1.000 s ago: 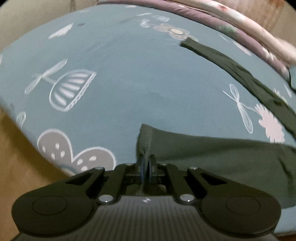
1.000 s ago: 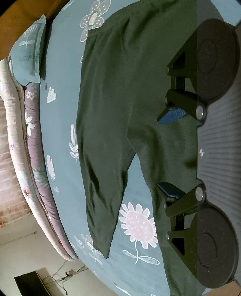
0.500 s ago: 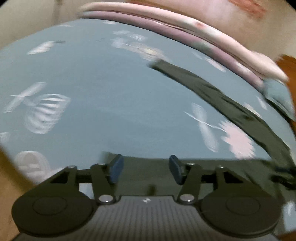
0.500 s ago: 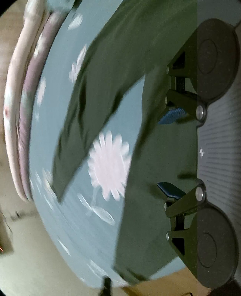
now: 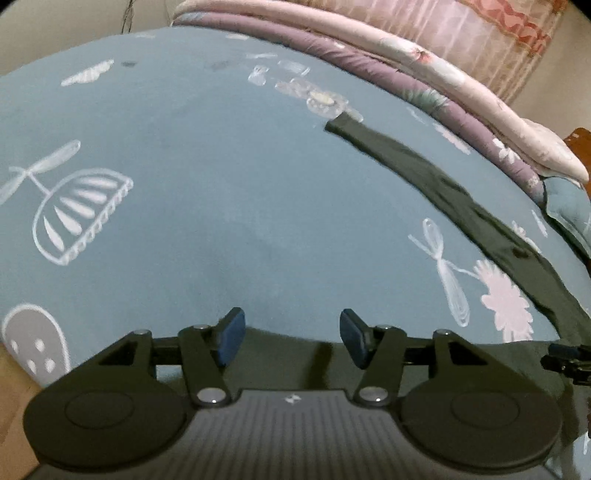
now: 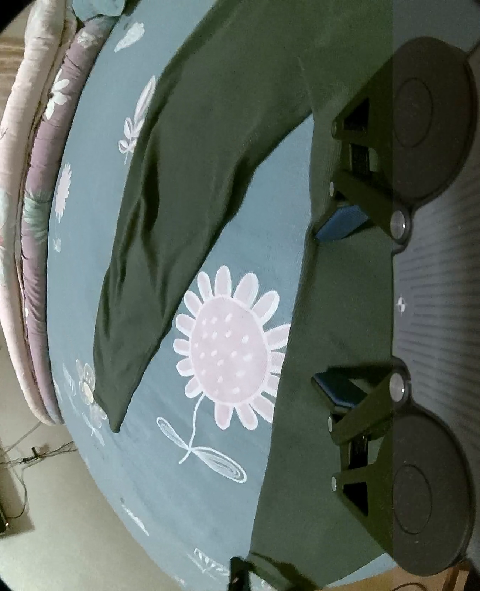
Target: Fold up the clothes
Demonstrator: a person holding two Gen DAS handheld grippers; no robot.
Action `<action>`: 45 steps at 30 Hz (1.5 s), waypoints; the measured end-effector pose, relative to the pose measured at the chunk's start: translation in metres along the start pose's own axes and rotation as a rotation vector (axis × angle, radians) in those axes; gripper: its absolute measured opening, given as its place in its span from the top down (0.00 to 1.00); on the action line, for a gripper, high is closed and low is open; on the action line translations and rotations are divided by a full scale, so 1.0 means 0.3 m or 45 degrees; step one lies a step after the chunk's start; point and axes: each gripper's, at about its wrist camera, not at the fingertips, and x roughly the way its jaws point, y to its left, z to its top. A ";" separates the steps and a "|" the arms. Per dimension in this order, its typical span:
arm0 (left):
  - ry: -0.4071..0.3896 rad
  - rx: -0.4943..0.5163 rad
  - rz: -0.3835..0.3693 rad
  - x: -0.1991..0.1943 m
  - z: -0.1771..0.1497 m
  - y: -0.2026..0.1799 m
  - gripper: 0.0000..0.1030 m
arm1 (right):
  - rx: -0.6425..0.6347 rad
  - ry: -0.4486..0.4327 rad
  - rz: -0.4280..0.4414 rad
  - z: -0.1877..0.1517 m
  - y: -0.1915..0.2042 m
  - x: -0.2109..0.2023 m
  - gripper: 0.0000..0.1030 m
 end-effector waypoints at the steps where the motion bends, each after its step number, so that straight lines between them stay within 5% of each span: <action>1: 0.009 0.021 -0.030 -0.013 -0.011 -0.011 0.39 | -0.015 -0.001 0.000 -0.005 0.005 -0.018 0.19; 9: 0.148 0.088 -0.161 -0.069 -0.197 -0.043 0.36 | -0.163 0.109 -0.037 -0.104 0.042 -0.069 0.16; 12: 0.207 0.053 -0.161 -0.118 -0.211 -0.030 0.31 | -0.151 0.128 -0.092 -0.134 0.033 -0.054 0.05; 16: 0.153 0.092 0.024 -0.148 -0.227 -0.011 0.29 | -0.118 0.125 -0.091 -0.140 0.027 -0.042 0.00; 19: 0.096 -0.106 0.134 -0.174 -0.216 0.068 0.31 | -0.134 0.131 -0.091 -0.137 0.034 -0.037 0.00; 21: 0.042 -0.182 0.075 -0.200 -0.204 0.090 0.31 | -0.134 0.130 -0.086 -0.137 0.032 -0.037 0.00; 27: 0.071 -0.093 -0.081 -0.115 -0.196 -0.005 0.28 | -0.132 0.127 -0.089 -0.139 0.035 -0.033 0.00; 29: 0.073 -0.109 -0.050 -0.091 -0.210 0.004 0.29 | -0.129 0.124 -0.089 -0.141 0.035 -0.034 0.00; 33: 0.017 -0.131 0.197 -0.121 -0.173 0.036 0.32 | -0.122 0.117 -0.091 -0.144 0.034 -0.037 0.00; 40: -0.016 -0.101 -0.031 -0.087 -0.119 -0.009 0.28 | -0.121 0.116 -0.092 -0.140 0.032 -0.032 0.00; 45: 0.038 -0.021 0.027 0.011 -0.115 -0.065 0.28 | -0.104 0.102 -0.127 -0.141 0.035 -0.050 0.00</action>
